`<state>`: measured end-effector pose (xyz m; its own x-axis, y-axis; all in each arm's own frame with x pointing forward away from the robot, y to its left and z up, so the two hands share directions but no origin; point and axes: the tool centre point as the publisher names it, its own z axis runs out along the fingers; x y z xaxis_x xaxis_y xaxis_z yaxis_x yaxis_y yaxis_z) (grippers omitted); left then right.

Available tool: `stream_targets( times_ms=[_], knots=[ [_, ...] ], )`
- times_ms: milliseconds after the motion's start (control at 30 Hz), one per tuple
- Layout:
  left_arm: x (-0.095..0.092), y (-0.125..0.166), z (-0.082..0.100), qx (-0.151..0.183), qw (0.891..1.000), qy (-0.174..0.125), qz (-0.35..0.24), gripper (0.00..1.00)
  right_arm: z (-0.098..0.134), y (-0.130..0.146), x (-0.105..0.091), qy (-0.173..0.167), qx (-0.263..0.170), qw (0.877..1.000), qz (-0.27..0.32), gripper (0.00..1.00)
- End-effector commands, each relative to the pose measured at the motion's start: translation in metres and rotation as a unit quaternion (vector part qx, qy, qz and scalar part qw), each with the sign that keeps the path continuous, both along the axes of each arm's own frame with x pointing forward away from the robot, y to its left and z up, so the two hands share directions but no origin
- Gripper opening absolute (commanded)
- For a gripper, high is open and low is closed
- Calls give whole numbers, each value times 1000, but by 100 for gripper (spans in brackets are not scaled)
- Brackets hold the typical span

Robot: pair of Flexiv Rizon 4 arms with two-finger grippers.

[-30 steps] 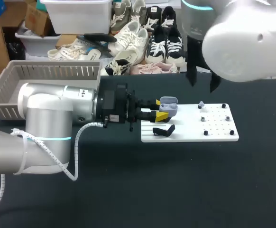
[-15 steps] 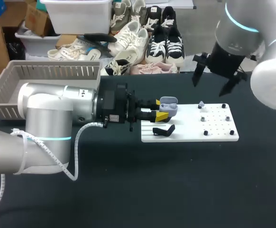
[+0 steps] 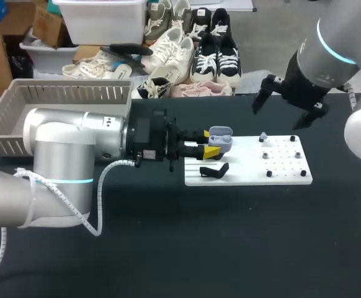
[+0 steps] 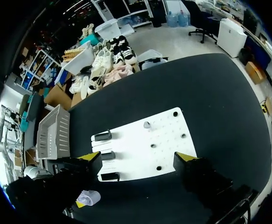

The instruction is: Pick up each earbud case from the left stands, insert the matching earbuds, close the lid, and place the case in the box.

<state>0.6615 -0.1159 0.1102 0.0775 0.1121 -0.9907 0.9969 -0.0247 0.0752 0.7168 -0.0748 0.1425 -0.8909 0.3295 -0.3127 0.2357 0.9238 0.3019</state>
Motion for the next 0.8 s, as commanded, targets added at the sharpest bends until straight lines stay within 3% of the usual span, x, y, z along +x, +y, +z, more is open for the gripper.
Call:
stream_targets(
  times_ms=[33,467,600,800],
  knots=[
    [0,0,0,0,1000,0,0,0,0,0,-4,-8,-3,1000,-5,100],
    [0,0,0,0,1000,0,0,0,-7,7,-5,-9,-13,1000,8,100],
    [0,0,0,0,1000,0,0,0,-15,13,6,-18,-23,1000,11,100],
    [0,0,0,0,1000,0,0,0,-35,15,24,-7,-47,999,10,100]
  ],
)
